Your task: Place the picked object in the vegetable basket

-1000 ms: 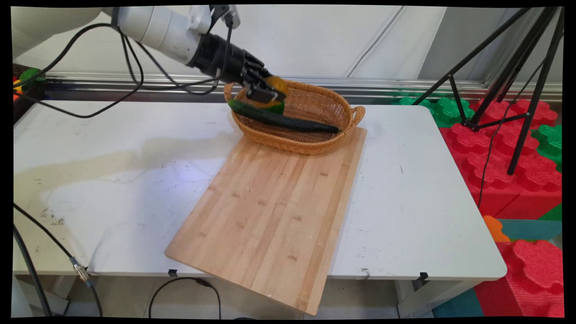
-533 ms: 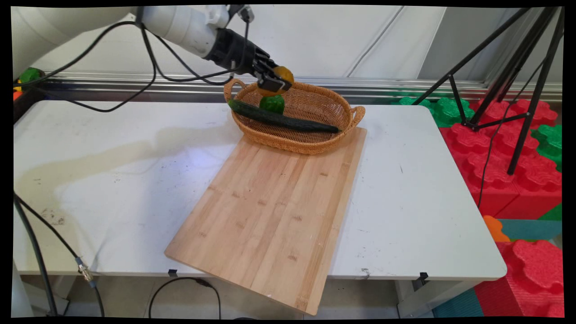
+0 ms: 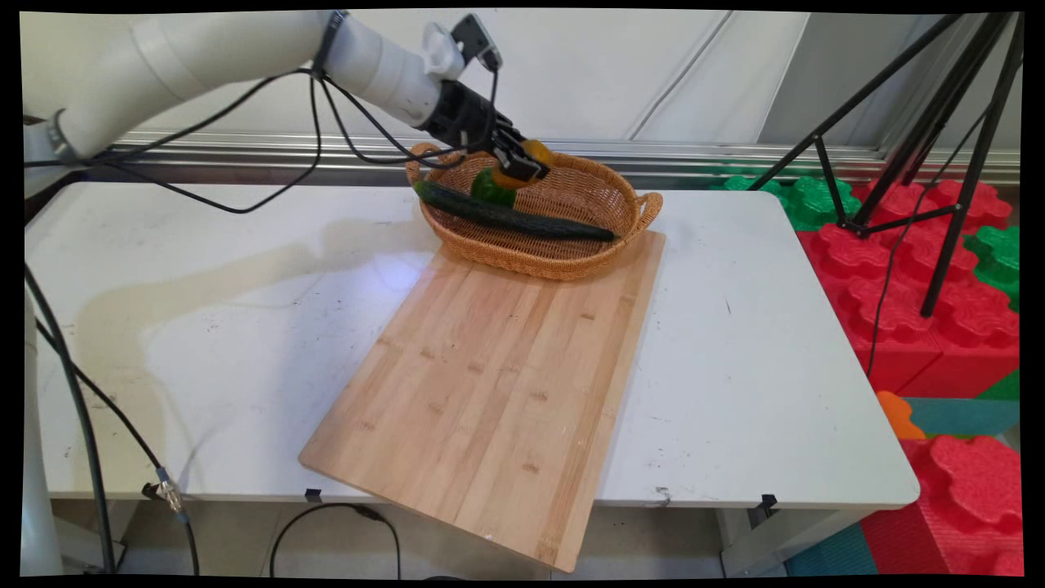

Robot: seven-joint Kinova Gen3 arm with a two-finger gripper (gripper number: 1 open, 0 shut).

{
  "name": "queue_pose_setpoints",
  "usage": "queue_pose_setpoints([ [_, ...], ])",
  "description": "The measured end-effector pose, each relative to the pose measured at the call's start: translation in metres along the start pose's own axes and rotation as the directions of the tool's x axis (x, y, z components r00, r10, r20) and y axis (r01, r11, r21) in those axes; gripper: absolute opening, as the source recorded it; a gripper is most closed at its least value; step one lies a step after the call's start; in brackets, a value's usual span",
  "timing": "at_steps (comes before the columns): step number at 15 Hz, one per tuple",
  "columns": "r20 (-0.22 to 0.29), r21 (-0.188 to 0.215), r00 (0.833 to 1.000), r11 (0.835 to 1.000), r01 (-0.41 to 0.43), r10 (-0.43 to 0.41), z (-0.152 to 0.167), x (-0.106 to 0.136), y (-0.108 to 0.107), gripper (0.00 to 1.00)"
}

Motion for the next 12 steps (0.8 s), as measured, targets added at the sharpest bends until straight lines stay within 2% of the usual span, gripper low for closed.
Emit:
queue_pose_setpoints([
  [7, 0.001, -0.011, 1.0, 1.0, -0.027, 0.027, 0.055, -0.006, -0.002, 0.0],
  [12, -0.007, -0.012, 0.999, 0.999, -0.048, 0.047, 0.074, -0.009, -0.004, 0.0],
])
